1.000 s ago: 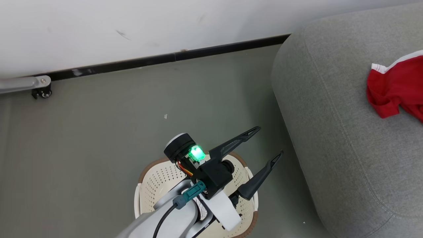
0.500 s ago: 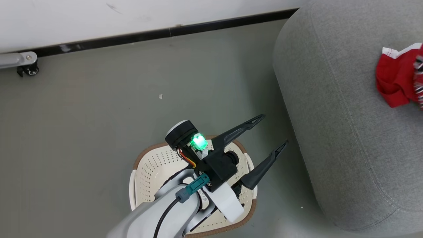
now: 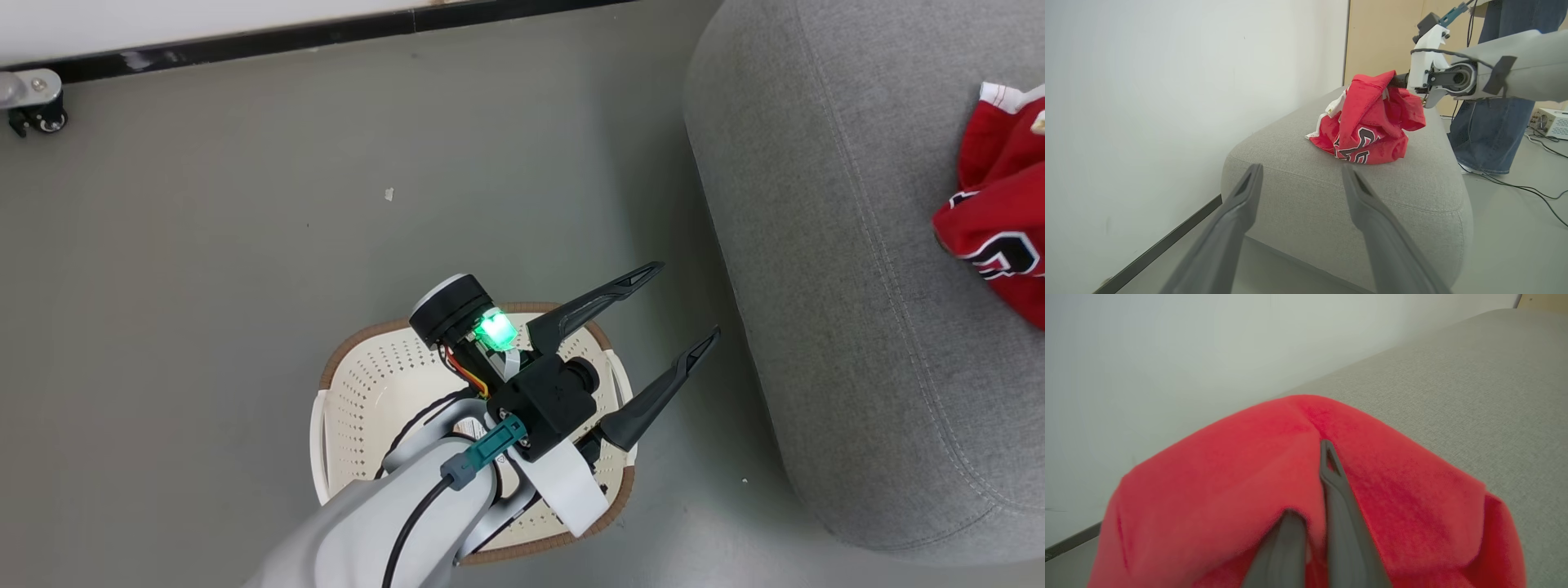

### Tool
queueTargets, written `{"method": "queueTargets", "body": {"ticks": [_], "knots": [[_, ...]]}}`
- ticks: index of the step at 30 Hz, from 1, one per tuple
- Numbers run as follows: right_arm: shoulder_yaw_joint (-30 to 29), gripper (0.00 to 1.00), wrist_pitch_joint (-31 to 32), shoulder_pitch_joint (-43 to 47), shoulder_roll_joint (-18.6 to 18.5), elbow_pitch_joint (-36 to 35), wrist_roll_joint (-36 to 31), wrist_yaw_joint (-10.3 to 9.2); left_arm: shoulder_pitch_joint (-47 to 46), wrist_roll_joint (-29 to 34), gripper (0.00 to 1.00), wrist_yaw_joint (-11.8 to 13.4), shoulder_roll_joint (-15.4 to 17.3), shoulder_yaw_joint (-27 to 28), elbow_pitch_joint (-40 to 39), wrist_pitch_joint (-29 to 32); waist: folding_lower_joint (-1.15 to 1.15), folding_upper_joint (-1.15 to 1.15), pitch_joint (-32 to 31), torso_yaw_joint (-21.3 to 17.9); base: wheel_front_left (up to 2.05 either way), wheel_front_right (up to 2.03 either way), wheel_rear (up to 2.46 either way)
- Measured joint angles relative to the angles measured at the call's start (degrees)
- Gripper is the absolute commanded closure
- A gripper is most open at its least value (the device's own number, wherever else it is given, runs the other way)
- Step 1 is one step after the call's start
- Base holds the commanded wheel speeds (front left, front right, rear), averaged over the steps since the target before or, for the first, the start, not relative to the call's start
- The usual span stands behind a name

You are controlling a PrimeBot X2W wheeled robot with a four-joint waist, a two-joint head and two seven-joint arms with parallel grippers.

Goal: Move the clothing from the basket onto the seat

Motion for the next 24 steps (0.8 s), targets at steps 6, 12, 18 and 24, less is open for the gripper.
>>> {"method": "queueTargets", "body": {"ticks": [6, 12, 18, 24], "knots": [[1.9, 1.00, -1.5, 0.0, 2.2, 1.9, -0.5, 0.00, -0.5, 0.4, 0.00, 0.0, 0.0, 0.0, 0.6, 0.0, 0.00, 0.00, 1.4, -0.2, 0.00, 0.00, 0.00], [3.9, 0.41, -2.5, -0.2, 3.2, 4.0, -0.7, 0.00, -1.0, 0.4, 0.00, 0.0, 0.4, 0.3, 1.7, -0.5, 0.00, 0.00, 1.4, -0.7, 0.00, 0.00, 0.00], [5.8, 0.00, -3.4, -0.1, 3.4, 4.1, -0.6, 0.00, -1.0, 0.3, 0.00, 0.0, 0.5, 0.5, 2.6, -0.6, 0.00, 0.00, 0.7, -1.2, 0.00, 0.00, 0.00], [7.3, 0.00, -4.2, 0.2, 3.3, 4.0, -0.4, 0.00, -1.0, 0.3, 0.00, 0.0, 0.5, 0.7, 3.2, -1.1, 0.00, 0.00, -0.1, -2.0, 0.00, 0.00, 0.00]]}}
